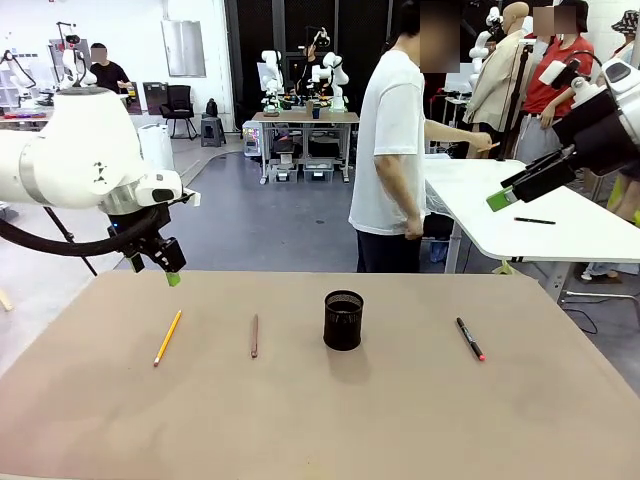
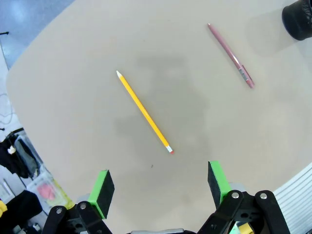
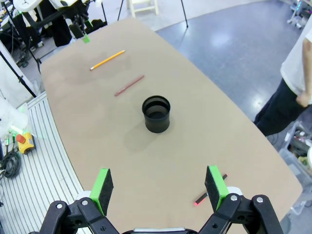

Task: Place the pens into the pen holder.
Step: Pick up a writing instrument from the table and place it into the Pen holder.

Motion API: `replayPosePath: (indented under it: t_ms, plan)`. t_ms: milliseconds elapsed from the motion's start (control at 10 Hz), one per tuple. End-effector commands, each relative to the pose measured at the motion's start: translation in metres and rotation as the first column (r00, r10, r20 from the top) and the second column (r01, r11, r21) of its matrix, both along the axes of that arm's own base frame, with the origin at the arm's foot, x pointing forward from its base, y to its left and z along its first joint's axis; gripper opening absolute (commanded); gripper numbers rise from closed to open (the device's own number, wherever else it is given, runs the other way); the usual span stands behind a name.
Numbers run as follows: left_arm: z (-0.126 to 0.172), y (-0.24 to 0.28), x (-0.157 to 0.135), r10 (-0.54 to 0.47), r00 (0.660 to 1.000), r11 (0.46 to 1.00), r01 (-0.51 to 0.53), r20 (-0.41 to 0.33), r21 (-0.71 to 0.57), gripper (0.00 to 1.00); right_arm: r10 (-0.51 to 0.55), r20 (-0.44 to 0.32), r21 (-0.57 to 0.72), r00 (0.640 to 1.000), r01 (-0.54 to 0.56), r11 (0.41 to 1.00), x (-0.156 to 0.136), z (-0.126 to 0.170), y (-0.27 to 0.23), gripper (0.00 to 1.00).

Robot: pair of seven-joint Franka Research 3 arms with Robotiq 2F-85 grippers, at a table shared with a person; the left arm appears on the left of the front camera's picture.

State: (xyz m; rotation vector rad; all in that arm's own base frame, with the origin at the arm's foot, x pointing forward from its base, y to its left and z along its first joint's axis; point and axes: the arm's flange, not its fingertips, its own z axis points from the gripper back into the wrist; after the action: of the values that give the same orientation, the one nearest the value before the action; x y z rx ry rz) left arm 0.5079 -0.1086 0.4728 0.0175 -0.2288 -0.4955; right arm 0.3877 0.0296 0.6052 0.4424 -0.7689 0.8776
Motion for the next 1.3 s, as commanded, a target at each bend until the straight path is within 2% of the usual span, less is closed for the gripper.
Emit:
replayPosePath:
  t_ms: [0, 100, 300, 600, 800, 900, 1000, 1100, 1200]
  plan:
    - [0.0, 0.0, 0.0, 0.0, 1.0, 1.0, 0.0, 0.0, 0.0, 1.0, 0.004, 0.0, 0.009, 1.0, -0.004, 1.0, 0.001, 0.0, 0.001, 1.0]
    - [-0.018, 0.0, 0.015, 0.06, 0.998, 0.996, -0.059, -0.012, 0.067, 1.0, 0.004, 0.0, 0.009, 1.0, -0.004, 1.0, 0.001, 0.0, 0.001, 1.0]
    - [-0.05, -0.004, 0.032, 0.155, 0.987, 0.985, -0.151, -0.043, 0.079, 1.0, 0.004, 0.0, 0.009, 1.0, -0.004, 1.0, 0.001, 0.0, 0.001, 1.0]
    - [-0.088, 0.003, 0.051, 0.236, 0.972, 0.969, -0.234, -0.013, 0.074, 1.0, 0.004, 0.0, 0.009, 1.0, -0.004, 1.0, 0.001, 0.0, 0.001, 1.0]
    - [-0.116, 0.01, 0.076, 0.277, 0.958, 0.961, -0.276, -0.077, 0.027, 1.0, 0.004, 0.0, 0.009, 1.0, -0.004, 1.0, 0.001, 0.0, 0.001, 1.0]
    - [-0.125, 0.014, 0.088, 0.289, 0.954, 0.957, -0.29, -0.079, 0.002, 1.0, 0.004, 0.0, 0.009, 1.0, -0.004, 1.0, 0.001, 0.0, 0.001, 1.0]
    - [-0.131, 0.017, 0.095, 0.333, 0.939, 0.942, -0.334, -0.082, -0.007, 1.0, 0.004, 0.0, 0.009, 1.0, -0.004, 1.0, 0.001, 0.0, 0.001, 1.0]
    - [-0.137, 0.017, 0.099, 0.378, 0.918, 0.924, -0.382, -0.122, -0.01, 1.0, 0.004, 0.0, 0.009, 1.0, -0.004, 1.0, 0.001, 0.0, 0.001, 1.0]
    - [-0.144, 0.019, 0.105, 0.379, 0.914, 0.923, -0.384, -0.147, -0.004, 1.0, 0.004, 0.0, 0.009, 1.0, -0.004, 1.0, 0.001, 0.0, 0.001, 1.0]
